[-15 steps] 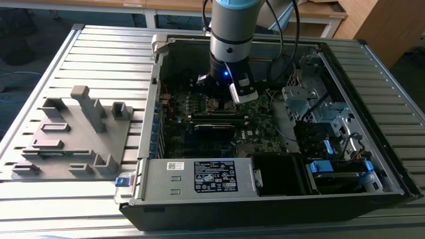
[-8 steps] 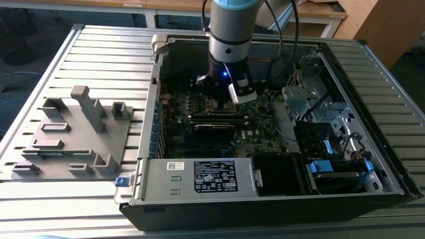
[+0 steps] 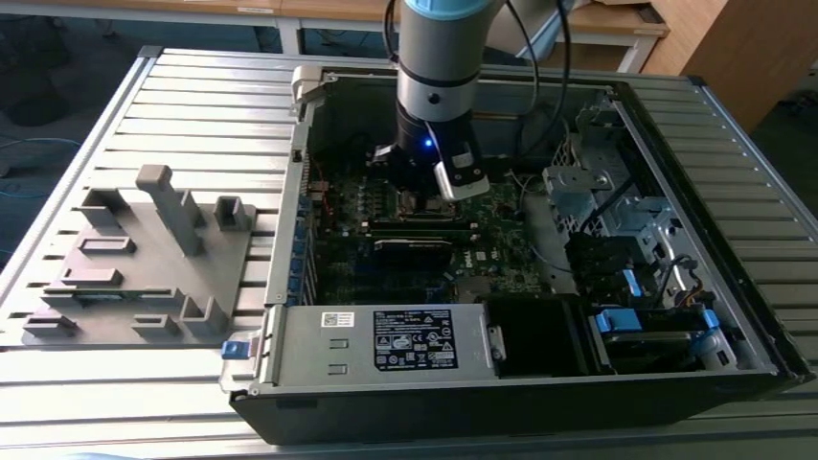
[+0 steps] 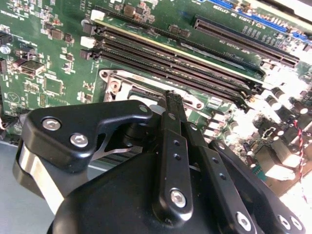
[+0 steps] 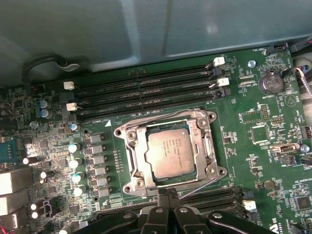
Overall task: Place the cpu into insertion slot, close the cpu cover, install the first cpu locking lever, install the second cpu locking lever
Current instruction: 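Install the second cpu locking lever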
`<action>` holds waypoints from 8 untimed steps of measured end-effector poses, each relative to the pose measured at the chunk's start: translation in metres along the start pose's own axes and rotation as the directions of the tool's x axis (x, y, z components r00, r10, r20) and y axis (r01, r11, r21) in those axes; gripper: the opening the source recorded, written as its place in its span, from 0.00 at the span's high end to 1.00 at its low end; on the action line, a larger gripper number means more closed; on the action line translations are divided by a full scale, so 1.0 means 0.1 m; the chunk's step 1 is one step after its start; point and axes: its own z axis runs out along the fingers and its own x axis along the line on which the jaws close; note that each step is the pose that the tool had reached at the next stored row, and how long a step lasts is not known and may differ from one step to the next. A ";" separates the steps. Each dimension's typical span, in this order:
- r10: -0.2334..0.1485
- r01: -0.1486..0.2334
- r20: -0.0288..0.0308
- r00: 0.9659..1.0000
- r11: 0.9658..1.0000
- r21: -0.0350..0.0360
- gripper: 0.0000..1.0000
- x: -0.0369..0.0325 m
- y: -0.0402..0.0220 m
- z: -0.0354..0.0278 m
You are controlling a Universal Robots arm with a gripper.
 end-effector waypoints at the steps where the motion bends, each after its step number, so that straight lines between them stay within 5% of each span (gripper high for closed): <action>1: 0.000 0.000 0.000 1.000 1.000 0.000 0.89 0.007 -0.001 0.000; 8: 0.000 0.000 0.000 1.000 1.000 0.000 0.89 0.007 -0.034 -0.003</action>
